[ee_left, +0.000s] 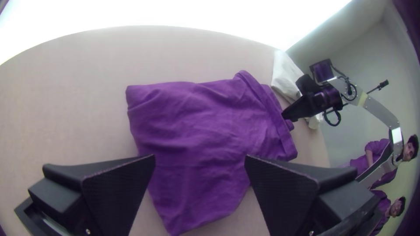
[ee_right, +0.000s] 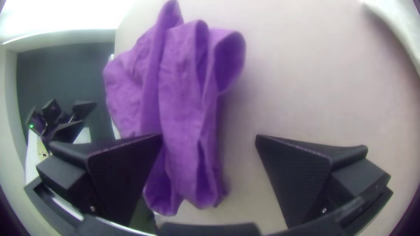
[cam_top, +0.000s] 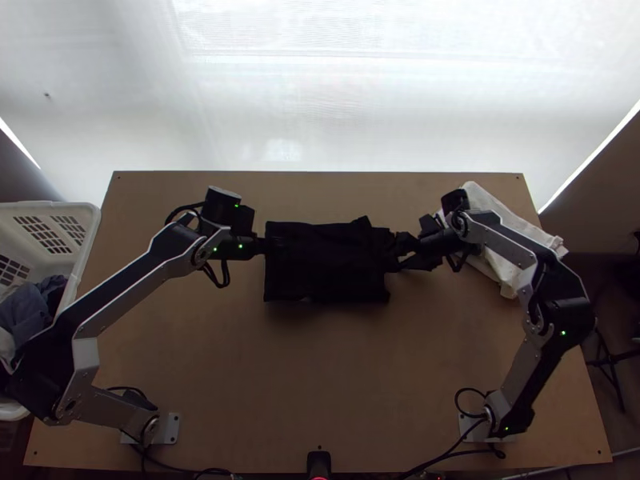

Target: Fold the t-shirt

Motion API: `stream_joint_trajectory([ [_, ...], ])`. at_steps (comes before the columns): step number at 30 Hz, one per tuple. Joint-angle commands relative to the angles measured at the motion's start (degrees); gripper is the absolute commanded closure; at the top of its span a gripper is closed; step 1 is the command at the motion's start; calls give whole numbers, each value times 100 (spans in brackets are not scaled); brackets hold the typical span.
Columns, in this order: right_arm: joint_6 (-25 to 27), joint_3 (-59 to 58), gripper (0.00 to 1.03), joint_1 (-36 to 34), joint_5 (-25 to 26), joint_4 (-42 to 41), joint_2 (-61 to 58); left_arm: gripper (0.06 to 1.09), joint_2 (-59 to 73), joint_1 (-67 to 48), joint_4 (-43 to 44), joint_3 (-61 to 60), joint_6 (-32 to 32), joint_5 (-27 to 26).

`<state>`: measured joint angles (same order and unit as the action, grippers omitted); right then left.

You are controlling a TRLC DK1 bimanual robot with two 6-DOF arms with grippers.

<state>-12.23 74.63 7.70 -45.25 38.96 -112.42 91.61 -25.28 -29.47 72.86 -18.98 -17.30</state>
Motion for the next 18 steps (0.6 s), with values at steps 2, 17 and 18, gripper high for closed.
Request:
stream_joint_trajectory([
  [2,-148,605,4,513,-282,-64,-711,10,-223,243,-102,-123,105,16],
  [17,-421,1177,100,1181,149,-55,-957,10,-328,462,-164,-61,132,51],
  [18,-403,1115,100,1102,184,-46,-781,10,-337,515,-173,-61,132,51],
])
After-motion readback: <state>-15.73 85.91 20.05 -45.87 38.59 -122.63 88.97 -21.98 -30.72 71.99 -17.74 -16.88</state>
